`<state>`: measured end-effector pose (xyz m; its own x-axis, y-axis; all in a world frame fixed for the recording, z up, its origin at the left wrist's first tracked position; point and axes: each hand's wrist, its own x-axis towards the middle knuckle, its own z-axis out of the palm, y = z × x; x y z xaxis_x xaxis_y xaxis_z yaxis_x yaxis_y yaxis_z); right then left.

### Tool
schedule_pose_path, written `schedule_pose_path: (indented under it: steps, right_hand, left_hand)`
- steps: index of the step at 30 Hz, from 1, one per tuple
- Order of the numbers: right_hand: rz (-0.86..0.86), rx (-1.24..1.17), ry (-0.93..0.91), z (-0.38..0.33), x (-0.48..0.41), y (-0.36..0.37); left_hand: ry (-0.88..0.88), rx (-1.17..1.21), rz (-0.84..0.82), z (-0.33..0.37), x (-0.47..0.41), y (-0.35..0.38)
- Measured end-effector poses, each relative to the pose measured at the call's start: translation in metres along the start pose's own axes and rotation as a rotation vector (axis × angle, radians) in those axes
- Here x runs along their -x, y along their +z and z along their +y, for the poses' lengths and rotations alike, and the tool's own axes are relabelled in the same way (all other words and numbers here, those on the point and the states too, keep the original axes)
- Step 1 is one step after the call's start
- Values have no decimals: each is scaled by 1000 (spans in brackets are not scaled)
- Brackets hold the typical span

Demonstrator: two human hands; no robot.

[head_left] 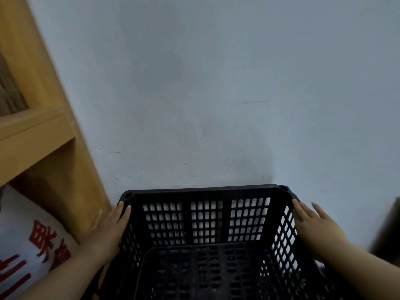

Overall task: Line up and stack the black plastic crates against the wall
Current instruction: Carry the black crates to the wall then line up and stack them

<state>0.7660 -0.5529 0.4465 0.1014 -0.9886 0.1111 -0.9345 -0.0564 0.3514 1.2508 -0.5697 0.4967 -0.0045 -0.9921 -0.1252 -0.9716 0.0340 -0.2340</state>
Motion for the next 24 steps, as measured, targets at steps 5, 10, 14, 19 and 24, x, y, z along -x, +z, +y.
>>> schedule_pose_path:
  steps: [5, 10, 14, 19, 24]
  right_hand:
    - [11, -80, -25, -7, -11, 6]
    - [-106, -15, -111, -15, -7, 24]
    - [107, -77, -218, -16, -11, 36]
    - [148, -10, -105, -17, -5, 39]
    - [-1, -125, 82, -25, 11, 35]
  left_hand:
    - [20, 21, -58, 2, -10, 17]
    - [23, 79, -49, 4, -16, 42]
    - [-18, 76, -42, 3, -16, 51]
    - [-104, 79, -54, 4, -12, 51]
    - [-129, 122, -43, 9, -3, 56]
